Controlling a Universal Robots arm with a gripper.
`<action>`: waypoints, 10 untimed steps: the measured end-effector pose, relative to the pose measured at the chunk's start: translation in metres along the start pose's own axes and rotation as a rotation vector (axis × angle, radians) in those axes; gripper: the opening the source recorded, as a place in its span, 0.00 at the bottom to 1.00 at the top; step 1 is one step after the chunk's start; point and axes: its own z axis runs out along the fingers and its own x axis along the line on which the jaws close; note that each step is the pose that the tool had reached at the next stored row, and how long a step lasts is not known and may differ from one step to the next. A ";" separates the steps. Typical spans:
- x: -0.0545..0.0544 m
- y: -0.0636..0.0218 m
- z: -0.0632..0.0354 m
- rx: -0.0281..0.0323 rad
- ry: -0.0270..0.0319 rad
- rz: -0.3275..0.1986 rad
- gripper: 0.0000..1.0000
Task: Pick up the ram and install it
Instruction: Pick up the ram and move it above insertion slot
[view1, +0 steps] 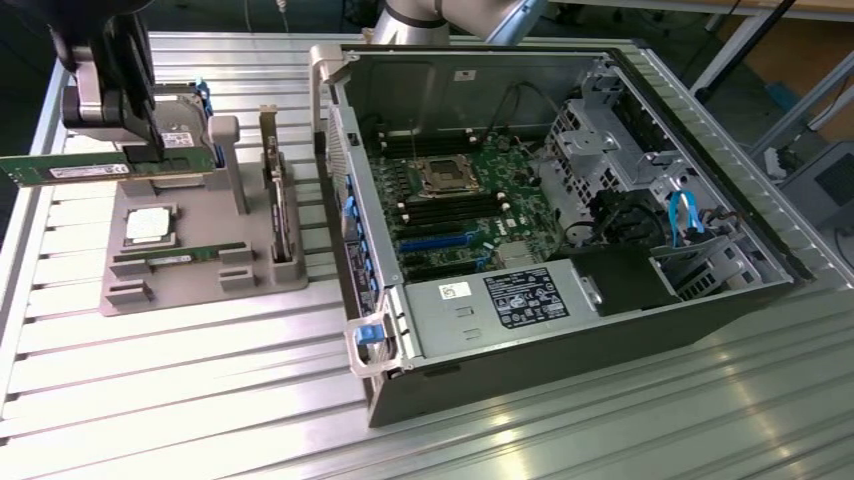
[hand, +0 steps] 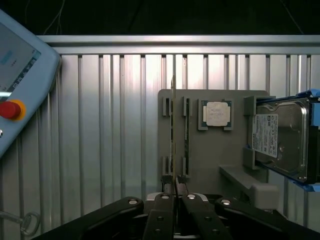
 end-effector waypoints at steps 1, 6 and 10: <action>0.000 0.0000 0.0000 0.0000 0.0000 0.000 0.12; 0.000 -0.0053 -0.0003 -0.0016 0.0002 0.000 0.12; 0.000 -0.0143 -0.0006 -0.0030 0.0001 0.000 0.12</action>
